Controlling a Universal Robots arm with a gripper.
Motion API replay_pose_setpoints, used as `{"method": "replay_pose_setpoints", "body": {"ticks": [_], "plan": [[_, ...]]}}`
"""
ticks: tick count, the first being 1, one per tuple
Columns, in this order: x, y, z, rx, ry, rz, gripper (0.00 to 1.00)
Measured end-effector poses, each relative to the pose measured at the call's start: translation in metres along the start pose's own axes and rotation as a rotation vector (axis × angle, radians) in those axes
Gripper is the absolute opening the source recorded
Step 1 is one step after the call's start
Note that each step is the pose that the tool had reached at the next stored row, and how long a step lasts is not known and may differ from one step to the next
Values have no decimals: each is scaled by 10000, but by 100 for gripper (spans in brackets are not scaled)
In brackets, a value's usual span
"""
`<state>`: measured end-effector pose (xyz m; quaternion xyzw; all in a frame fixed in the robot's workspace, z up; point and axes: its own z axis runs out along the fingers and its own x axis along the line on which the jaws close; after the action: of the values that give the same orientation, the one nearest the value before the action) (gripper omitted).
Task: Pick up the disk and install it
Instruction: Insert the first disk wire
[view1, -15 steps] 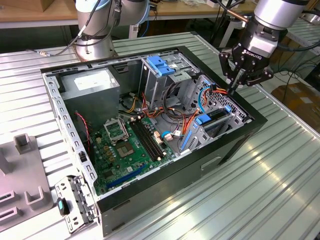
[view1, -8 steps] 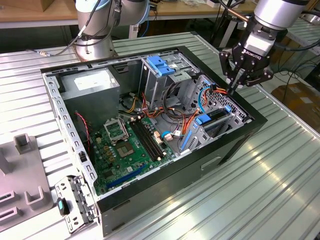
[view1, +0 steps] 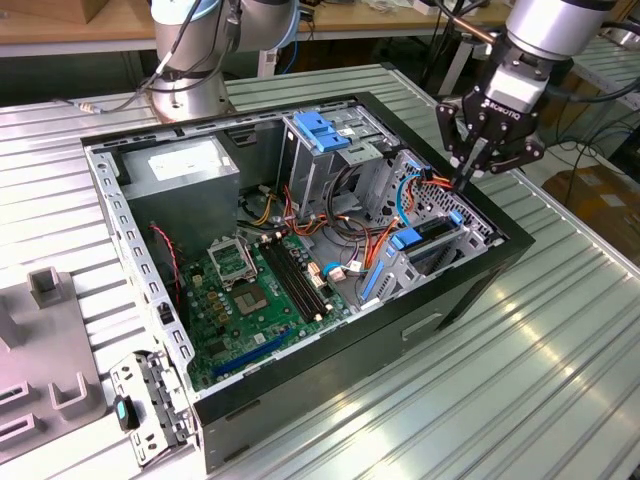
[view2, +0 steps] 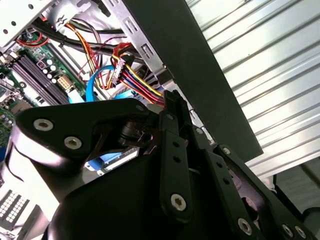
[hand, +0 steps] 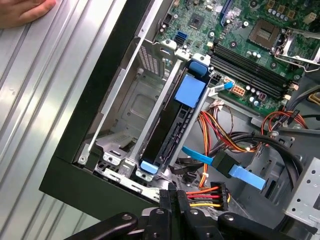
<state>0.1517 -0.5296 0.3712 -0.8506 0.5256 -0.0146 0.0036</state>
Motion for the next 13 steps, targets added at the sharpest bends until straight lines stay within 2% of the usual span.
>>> {"method": "replay_pose_setpoints", "body": {"ticks": [3, 5, 8, 10, 13], "plan": [[-9, 20, 0, -1, 1, 6, 16], [-10, 20, 1, -5, 5, 238, 16], [-10, 21, 2, -17, 16, 758, 16], [-10, 21, 3, -30, 30, 1410, 16], [-10, 21, 5, -40, 41, 1900, 16]]}}
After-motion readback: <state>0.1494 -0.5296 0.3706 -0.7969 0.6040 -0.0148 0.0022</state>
